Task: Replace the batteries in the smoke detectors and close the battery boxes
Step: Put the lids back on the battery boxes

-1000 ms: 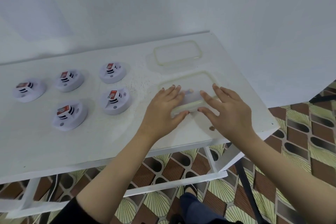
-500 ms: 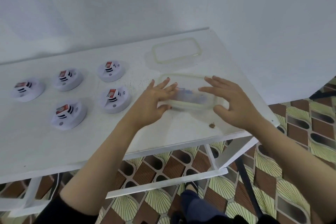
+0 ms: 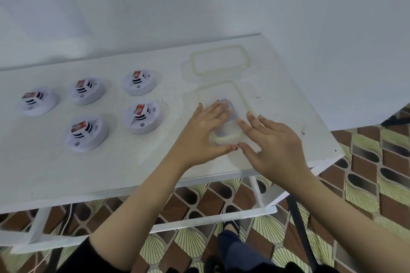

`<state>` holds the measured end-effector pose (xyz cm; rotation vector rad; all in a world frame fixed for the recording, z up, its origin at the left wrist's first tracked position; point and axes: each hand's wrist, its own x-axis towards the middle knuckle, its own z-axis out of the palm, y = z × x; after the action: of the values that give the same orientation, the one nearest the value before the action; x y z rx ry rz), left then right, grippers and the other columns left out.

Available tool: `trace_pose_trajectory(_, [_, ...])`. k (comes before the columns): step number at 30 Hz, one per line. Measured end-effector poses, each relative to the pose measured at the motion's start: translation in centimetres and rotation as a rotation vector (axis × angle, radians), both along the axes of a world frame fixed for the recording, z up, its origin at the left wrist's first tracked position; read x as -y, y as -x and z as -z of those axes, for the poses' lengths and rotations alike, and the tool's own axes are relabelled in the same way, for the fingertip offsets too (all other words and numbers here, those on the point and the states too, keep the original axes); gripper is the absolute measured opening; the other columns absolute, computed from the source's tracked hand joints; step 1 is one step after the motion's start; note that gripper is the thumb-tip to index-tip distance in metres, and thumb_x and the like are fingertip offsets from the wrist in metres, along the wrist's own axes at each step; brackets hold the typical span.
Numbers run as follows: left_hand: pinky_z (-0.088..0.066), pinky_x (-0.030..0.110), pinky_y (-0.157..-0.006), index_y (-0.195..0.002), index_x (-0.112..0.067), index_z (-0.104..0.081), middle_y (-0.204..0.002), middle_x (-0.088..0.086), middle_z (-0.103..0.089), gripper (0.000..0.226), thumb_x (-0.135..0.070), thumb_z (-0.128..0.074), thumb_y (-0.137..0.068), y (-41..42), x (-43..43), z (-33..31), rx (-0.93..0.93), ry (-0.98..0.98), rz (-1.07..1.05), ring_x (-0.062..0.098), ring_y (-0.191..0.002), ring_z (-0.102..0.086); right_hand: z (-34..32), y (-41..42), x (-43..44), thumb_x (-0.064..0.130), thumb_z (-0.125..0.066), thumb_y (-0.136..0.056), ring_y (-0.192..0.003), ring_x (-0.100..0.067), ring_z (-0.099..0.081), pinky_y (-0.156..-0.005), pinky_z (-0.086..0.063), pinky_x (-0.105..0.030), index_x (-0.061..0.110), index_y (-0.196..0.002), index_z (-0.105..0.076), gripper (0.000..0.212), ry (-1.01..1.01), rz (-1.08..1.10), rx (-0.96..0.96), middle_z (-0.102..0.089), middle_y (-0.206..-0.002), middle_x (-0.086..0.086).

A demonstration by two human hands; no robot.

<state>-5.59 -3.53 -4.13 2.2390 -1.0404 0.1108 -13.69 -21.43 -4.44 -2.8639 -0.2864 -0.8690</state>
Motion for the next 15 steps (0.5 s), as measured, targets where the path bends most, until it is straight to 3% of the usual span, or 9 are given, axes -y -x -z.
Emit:
trace_pose_trajectory(3, [-0.003,0.031,-0.119,-0.141,-0.013,-0.048,-0.150,0.003,-0.042,0.080,-0.054,-0.060,-0.074,-0.1,0.0,0.3,0.003,0.037,-0.013,0.010,-0.143,-0.027,0.0,0.0,0.1,0.023,-0.065,-0.077,-0.098,-0.027,-0.069,-0.073,-0.054,-0.033,0.015,-0.110,-0.071,0.035,0.012,-0.011,0.072,-0.069,-0.112,-0.008])
trace_pose_trajectory(8, [-0.026,0.046,-0.113,-0.131,-0.008,-0.058,-0.140,0.010,-0.055,0.070,-0.051,-0.059,-0.077,-0.4,0.3,0.6,0.243,-0.064,-0.052,0.021,-0.133,-0.047,0.8,-0.6,0.5,0.013,-0.069,-0.078,-0.096,-0.026,-0.069,-0.070,-0.055,-0.032,0.016,-0.107,-0.073,0.029,-0.012,-0.033,0.161,-0.071,-0.109,-0.005])
trace_pose_trajectory(11, [-0.025,0.038,-0.115,-0.131,-0.012,-0.059,-0.140,0.003,-0.055,0.066,-0.056,-0.056,-0.081,-0.2,0.0,-0.3,0.085,0.031,-0.070,0.012,-0.133,-0.046,0.8,-0.8,1.5,0.013,-0.066,-0.080,-0.100,-0.028,-0.066,-0.074,-0.056,-0.034,0.018,-0.111,-0.071,0.032,-0.035,-0.097,0.106,-0.069,-0.115,-0.002])
trace_pose_trajectory(15, [-0.022,0.028,-0.114,-0.135,-0.012,-0.056,-0.146,0.009,-0.048,0.045,-0.034,-0.050,-0.096,-0.6,-0.1,-0.6,-0.002,0.220,-0.288,0.014,-0.136,-0.037,1.1,-1.1,2.6,0.006,-0.058,-0.082,-0.114,-0.031,-0.054,-0.088,-0.051,-0.038,0.019,-0.123,-0.063,0.043,-0.227,-0.141,-0.024,-0.057,-0.133,-0.008])
